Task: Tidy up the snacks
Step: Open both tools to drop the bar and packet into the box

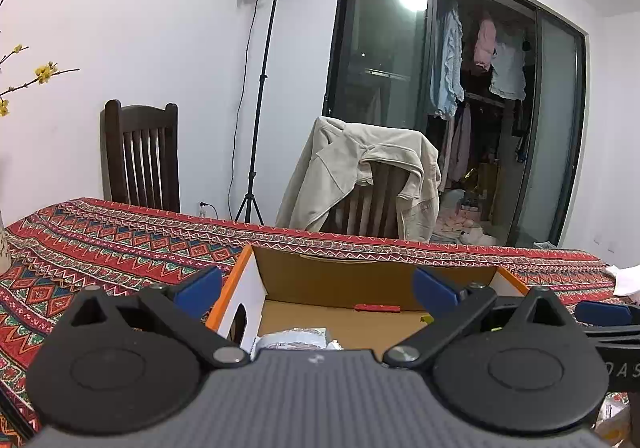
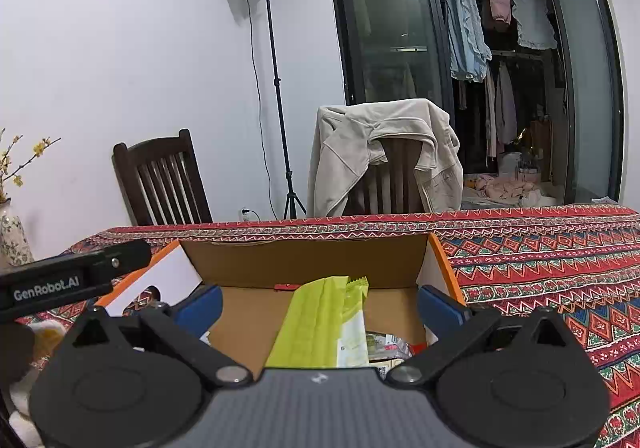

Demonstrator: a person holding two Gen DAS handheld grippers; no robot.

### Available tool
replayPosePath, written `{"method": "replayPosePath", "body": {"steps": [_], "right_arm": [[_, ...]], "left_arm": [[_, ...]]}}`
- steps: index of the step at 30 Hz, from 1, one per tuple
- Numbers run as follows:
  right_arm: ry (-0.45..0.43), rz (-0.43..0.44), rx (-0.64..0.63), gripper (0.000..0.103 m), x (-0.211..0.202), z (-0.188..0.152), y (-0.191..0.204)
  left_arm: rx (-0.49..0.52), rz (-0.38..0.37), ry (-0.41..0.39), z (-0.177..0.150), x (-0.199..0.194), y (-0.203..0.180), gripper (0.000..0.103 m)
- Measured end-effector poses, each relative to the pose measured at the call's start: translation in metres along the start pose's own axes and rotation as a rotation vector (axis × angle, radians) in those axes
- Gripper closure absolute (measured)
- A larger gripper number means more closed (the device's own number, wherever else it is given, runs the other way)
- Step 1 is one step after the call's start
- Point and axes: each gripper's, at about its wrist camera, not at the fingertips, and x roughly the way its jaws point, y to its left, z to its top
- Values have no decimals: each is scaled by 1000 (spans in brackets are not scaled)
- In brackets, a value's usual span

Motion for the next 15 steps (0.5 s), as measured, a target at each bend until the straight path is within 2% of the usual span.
{"method": "replayPosePath", "body": {"steps": [7, 11, 15], "right_arm": [[-34, -4, -16, 0, -21, 7, 4], [-59, -4, -32, 0, -38, 13, 7], [-74, -3, -52, 0, -54, 19, 10]], "left_arm": [[-19, -9, -12, 11, -13, -1, 0], [-12, 14, -28, 26, -29, -3, 0], [-10, 1, -40, 36, -48, 0, 0]]}}
